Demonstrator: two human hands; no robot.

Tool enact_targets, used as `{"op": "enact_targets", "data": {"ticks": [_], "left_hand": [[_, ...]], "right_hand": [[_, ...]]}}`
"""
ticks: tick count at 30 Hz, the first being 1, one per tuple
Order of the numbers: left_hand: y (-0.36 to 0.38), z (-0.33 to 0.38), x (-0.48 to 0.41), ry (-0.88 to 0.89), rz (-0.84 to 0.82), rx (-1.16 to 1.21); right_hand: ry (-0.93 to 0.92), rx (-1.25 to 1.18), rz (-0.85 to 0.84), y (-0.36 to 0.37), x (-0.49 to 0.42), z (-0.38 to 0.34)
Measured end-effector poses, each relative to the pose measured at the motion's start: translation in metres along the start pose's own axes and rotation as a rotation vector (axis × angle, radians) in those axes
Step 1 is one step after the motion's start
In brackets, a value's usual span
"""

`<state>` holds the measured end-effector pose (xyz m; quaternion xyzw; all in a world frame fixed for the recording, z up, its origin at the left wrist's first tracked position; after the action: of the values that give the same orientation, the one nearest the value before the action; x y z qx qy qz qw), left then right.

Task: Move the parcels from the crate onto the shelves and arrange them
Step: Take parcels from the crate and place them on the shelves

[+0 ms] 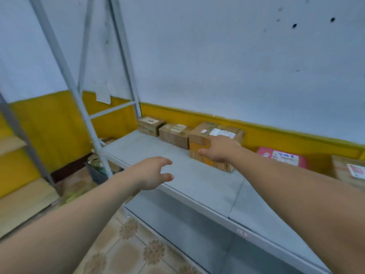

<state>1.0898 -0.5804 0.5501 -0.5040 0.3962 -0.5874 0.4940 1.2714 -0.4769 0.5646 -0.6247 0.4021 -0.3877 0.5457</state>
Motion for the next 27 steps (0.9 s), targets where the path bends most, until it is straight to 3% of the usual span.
{"op": "enact_targets", "data": {"ticks": [6,12,19,27], "left_hand": [[-0.034,-0.136,0.058,-0.209,0.058,0.009],[-0.032,-0.259,0.082,-0.419,0.076,0.073],[-0.026,-0.38,0.056,-0.613,0.059,0.141],[-0.026,-0.492,0.023,-0.791,-0.017,0.181]], "right_hand": [[-0.275,0.015,-0.067,0.021,-0.036,-0.196],[-0.5,0.041,-0.101,0.046,-0.086,-0.339],[-0.663,0.03,-0.145,0.081,-0.183,-0.461],[-0.787,0.028,-0.275,0.109,-0.279,-0.549]]}}
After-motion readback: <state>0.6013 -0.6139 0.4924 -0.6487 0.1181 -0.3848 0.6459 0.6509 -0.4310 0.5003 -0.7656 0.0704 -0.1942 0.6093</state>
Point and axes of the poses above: each hand's wrist, its own x-axis away from the middle knuckle, its own y-axis out of the palm, z = x × y, the point moved 9 cm from there along -x, towards the middle knuckle, and after that the axes turned 6 degrees about -y, right-handed, at the moved point
